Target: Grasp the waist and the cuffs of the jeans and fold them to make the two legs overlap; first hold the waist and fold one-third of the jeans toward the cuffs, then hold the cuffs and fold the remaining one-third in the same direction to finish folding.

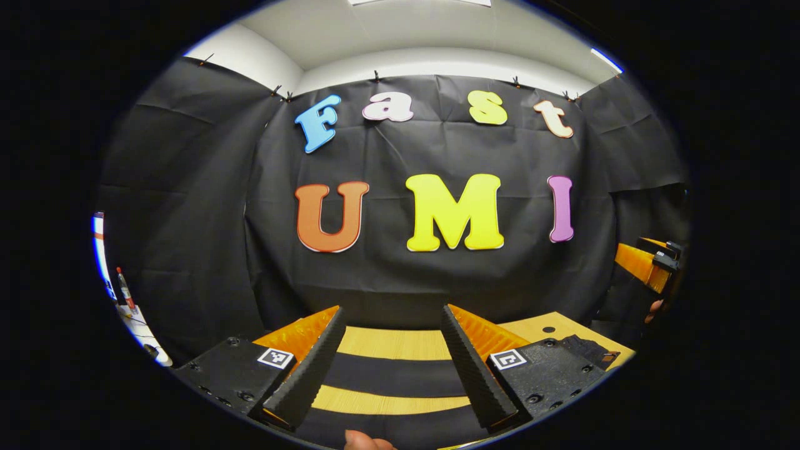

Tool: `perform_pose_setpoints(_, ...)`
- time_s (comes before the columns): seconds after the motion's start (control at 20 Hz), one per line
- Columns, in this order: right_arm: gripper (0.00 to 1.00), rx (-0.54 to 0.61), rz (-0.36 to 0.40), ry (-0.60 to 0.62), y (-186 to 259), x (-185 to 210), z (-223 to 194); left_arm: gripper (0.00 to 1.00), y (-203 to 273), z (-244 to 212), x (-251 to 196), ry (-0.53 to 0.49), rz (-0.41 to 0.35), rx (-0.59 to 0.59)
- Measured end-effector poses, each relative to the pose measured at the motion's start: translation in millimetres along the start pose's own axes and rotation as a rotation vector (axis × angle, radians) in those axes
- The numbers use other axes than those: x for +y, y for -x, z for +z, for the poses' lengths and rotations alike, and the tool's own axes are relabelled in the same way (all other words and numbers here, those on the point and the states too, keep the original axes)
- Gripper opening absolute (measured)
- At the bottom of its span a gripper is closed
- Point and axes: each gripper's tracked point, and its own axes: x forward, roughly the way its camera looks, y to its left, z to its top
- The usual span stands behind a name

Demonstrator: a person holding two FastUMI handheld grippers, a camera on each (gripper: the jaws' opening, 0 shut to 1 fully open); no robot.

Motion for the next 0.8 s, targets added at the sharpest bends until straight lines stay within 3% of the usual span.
perform_pose_setpoints(0.05, 0.99, 0.008, 0.001, 0.005, 1, -1, -4, 0.88, 4, -11, 7, 0.006, 0.004, 0.029)
perform_pose_setpoints(0.1, 0.98, 0.015, 0.000, 0.012, 3, -2, -8, 0.98, 9, -25, 16, 0.015, 0.011, 0.060)
perform_pose_setpoints(0.2, 0.98, 0.035, -0.001, 0.024, 7, -6, -18, 0.98, 24, -54, 37, 0.033, 0.046, 0.140)
perform_pose_setpoints(0.45, 0.97, 0.093, -0.020, 0.063, 11, -15, -41, 0.98, 67, -127, 124, 0.097, 0.228, 0.345)
perform_pose_setpoints(0.6, 0.98, 0.107, -0.026, 0.041, 8, -16, -43, 0.99, 90, -167, 169, 0.185, 0.333, 0.461)
perform_pose_setpoints(0.65, 0.94, 0.111, -0.033, 0.040, 5, -17, -42, 0.99, 97, -180, 181, 0.215, 0.363, 0.506)
perform_pose_setpoints(0.7, 0.98, 0.108, -0.041, 0.043, 2, -15, -40, 0.99, 106, -192, 194, 0.255, 0.384, 0.548)
perform_pose_setpoints(0.8, 0.95, 0.104, -0.053, 0.056, -3, -9, -36, 0.99, 120, -215, 208, 0.374, 0.405, 0.641)
